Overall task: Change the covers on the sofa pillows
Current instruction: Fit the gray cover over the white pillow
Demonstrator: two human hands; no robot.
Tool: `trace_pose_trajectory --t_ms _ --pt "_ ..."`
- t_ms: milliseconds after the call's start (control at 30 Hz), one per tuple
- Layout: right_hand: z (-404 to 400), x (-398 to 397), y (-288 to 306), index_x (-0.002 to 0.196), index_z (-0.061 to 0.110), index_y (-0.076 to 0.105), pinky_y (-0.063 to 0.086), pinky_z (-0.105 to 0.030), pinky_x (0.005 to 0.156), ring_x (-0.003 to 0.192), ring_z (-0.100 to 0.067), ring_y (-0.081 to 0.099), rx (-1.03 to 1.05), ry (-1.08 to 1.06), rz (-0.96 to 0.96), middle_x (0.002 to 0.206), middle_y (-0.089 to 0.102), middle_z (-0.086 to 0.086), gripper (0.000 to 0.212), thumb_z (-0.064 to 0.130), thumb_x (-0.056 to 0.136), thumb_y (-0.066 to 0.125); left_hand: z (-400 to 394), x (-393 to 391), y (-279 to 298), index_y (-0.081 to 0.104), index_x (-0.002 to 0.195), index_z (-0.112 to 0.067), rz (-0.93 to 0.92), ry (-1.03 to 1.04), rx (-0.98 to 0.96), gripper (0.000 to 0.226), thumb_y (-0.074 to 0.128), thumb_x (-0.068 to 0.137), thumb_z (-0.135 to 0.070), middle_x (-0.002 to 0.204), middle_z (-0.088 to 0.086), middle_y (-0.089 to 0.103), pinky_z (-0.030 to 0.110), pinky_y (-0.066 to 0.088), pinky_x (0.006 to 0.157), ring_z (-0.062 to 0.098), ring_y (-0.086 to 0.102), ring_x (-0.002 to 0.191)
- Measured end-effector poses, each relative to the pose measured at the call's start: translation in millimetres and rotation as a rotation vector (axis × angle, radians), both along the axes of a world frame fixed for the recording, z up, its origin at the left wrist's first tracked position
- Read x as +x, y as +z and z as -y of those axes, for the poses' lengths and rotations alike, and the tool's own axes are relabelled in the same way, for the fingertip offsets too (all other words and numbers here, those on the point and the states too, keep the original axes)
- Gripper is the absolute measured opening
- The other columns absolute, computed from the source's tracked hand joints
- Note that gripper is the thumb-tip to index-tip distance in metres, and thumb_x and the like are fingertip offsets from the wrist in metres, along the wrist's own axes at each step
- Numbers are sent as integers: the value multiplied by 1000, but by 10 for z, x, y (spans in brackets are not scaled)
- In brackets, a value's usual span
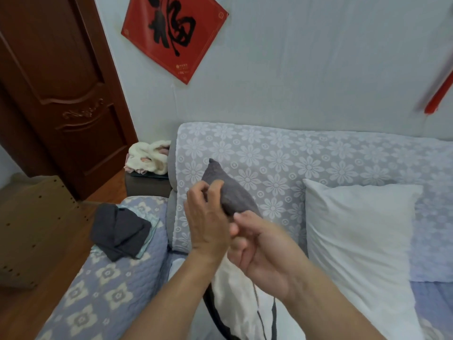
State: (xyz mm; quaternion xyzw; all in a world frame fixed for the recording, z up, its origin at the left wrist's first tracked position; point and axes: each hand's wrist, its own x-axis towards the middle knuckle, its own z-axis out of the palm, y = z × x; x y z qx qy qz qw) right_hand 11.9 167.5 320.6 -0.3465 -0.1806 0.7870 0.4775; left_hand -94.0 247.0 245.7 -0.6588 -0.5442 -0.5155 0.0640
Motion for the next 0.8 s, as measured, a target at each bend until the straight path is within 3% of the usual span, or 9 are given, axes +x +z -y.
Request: trace_pose_trajectory --t_ms 67,167,267,333,400,467,600,700,800 --pt "10 180 -290 111 19 67 50 -29 68 67 -18 59 153 101 258 93 70 -10 16 16 97 60 -30 -122 -25 45 126 -20 -31 -56 -85 66 77 69 -8 116 5 40 43 53 58 29 55 87" --pt "251 402 -1115 120 54 60 56 -30 81 88 -8 66 268 107 886 119 66 1 42 23 93 65 -92 -278 9 42 129 -23 -143 -65 -204 73 71 67 3 115 5 41 42 50 49 34 56 79" --pt "544 381 -1785 130 76 34 56 -36 91 119 -2 54 461 364 1135 153 29 23 66 44 80 66 -171 -324 70 39 137 -24 -266 -32 -266 77 71 72 0 119 10 38 37 43 46 30 52 75" --pt "564 340 -1944 142 72 11 48 -30 103 140 0 32 577 478 1306 160 -11 30 79 54 82 59 -171 -315 91 39 139 -24 -352 -46 -285 77 72 73 -2 121 11 38 33 39 47 26 49 73" --pt "453 293 -1941 148 65 1 38 -29 112 147 -2 9 697 415 1451 159 -26 23 82 52 87 54 -148 -321 105 47 133 -21 -423 -97 -285 66 74 74 -7 119 11 40 32 38 49 25 49 71" --pt "338 215 -1918 153 55 3 28 -36 118 151 -10 -4 758 298 1560 164 -18 8 78 47 91 51 -149 -357 124 57 119 -17 -483 -145 -290 48 74 76 -5 117 11 42 34 42 49 28 54 72" --pt "212 86 -1939 149 30 38 27 -50 119 149 -40 16 846 153 1847 161 19 -13 67 34 85 57 -168 -441 131 57 111 -24 -350 -185 -407 45 67 79 6 117 0 33 41 52 61 24 54 79" --pt "160 -64 -1794 133 14 59 30 -46 118 144 -38 32 1026 -126 1784 155 36 -13 51 19 83 63 -122 -522 96 52 117 -35 -196 -262 -545 47 72 86 -5 119 -9 24 33 53 82 16 54 97" --pt "-5 -274 -1586 138 3 55 29 -43 119 147 -32 30 1178 -232 1684 156 38 -12 56 8 83 63 -91 -642 61 54 119 -38 -75 -366 -633 52 67 86 -1 123 -10 30 25 49 95 5 52 104"
